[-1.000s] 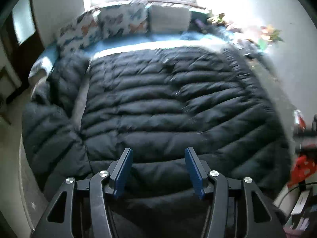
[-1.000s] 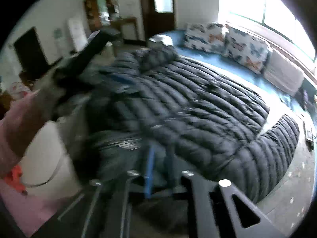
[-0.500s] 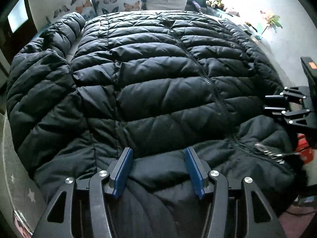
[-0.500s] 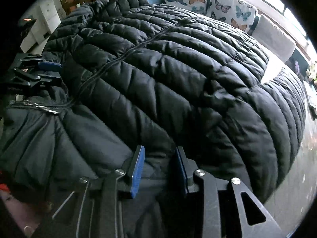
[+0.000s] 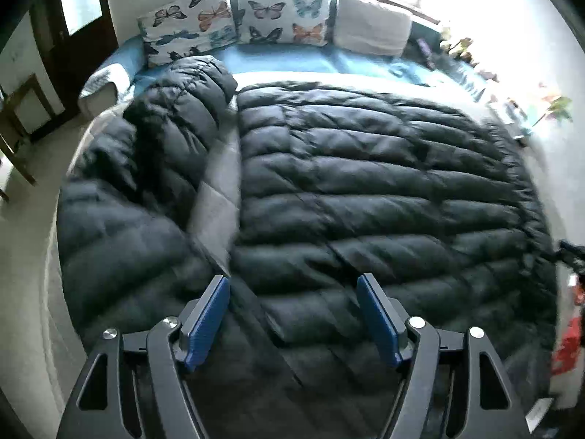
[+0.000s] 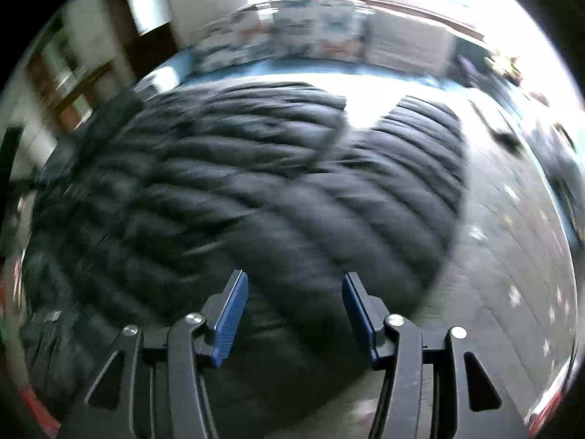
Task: Fold large clothes
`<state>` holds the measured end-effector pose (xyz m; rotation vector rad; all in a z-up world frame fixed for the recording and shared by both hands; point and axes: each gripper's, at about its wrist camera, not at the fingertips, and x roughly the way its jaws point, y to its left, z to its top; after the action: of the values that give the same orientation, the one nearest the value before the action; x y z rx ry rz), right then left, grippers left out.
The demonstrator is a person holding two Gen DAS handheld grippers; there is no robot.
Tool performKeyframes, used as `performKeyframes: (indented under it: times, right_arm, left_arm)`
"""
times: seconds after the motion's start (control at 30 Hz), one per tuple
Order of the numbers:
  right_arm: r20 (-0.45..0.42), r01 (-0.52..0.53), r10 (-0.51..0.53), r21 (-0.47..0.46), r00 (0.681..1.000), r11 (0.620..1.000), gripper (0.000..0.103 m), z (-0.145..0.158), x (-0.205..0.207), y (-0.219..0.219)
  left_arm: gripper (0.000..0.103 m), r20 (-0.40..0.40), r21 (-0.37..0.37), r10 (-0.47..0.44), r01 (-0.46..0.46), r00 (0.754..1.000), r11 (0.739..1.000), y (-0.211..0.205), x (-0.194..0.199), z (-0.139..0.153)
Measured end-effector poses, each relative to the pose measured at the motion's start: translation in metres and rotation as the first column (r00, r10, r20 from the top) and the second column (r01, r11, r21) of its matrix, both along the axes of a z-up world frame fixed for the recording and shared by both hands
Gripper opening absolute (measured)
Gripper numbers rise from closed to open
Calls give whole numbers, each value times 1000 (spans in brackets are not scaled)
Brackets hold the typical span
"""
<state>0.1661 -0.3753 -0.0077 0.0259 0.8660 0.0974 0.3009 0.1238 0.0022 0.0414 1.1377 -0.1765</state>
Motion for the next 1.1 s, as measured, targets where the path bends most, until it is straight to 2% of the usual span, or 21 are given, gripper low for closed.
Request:
performKeyframes:
  times: [0.07, 0.13, 0.2, 0.33, 0.43, 0.5, 0.53, 0.57, 0.6, 0.67, 0.7, 0.83, 0.87, 1.0, 1.1]
  right_arm:
    - [-3, 81, -81, 40, 997, 996, 59, -6, 9, -28]
    - [-21, 154, -153, 132, 988, 979, 59, -15, 15, -60]
    - [-41, 204, -200, 220, 979, 954, 59, -23, 23, -80]
    - [-82, 225, -210, 374, 974, 900, 59, -42, 37, -99]
    - [-54, 183, -178, 446, 982, 876, 59, -46, 44, -98]
    - [-38, 162, -162, 448, 986, 879, 59, -45, 45, -90]
    - [-32, 156, -157, 428, 987, 890, 56, -44, 48, -85]
    - [-32, 163, -163, 392, 986, 905, 31, -44, 48, -84]
    - [-42, 182, -178, 343, 983, 921, 21, -44, 50, -81]
    - [-28, 176, -176, 305, 984, 936, 12, -42, 48, -82]
    - [-13, 174, -177, 255, 984, 951, 11, -38, 49, -79]
    - [34, 184, -192, 166, 981, 969, 9, -21, 49, -86]
    - [40, 183, -193, 176, 980, 967, 9, -17, 49, -91]
    - [111, 278, -286, 80, 952, 957, 3, 1, 45, -117]
    - [94, 307, -318, 110, 943, 945, 3, 8, 45, -145]
  left_arm:
    - [76, -24, 1, 2, -2, 1000, 1000, 4, 16, -8]
    - [76, -48, -11, 29, -29, 998, 1000, 10, 32, -16]
    - [76, -42, 20, 35, -34, 999, 999, 9, 39, -23]
    - [76, -15, 105, 40, -38, 999, 994, 3, 49, -38]
    - [76, -31, 101, 48, -45, 998, 994, 2, 55, -47]
    - [78, -35, 96, 52, -49, 998, 994, 3, 57, -51]
    - [78, -39, 98, 50, -46, 998, 994, 3, 58, -53]
    - [75, -44, 97, 50, -45, 998, 994, 2, 57, -55]
    - [71, -48, 88, 47, -43, 998, 995, 2, 56, -57]
    - [61, -67, 50, 42, -39, 997, 998, 1, 54, -60]
    - [55, -85, 20, 47, -45, 995, 999, 2, 53, -61]
    - [54, -93, 10, 53, -52, 994, 999, -3, 45, -61]
    - [54, -97, 7, 53, -52, 994, 999, -4, 43, -61]
    - [53, -106, -21, 46, -49, 993, 999, -17, 28, -59]
    - [52, -97, -13, 28, -30, 995, 999, -36, 17, -54]
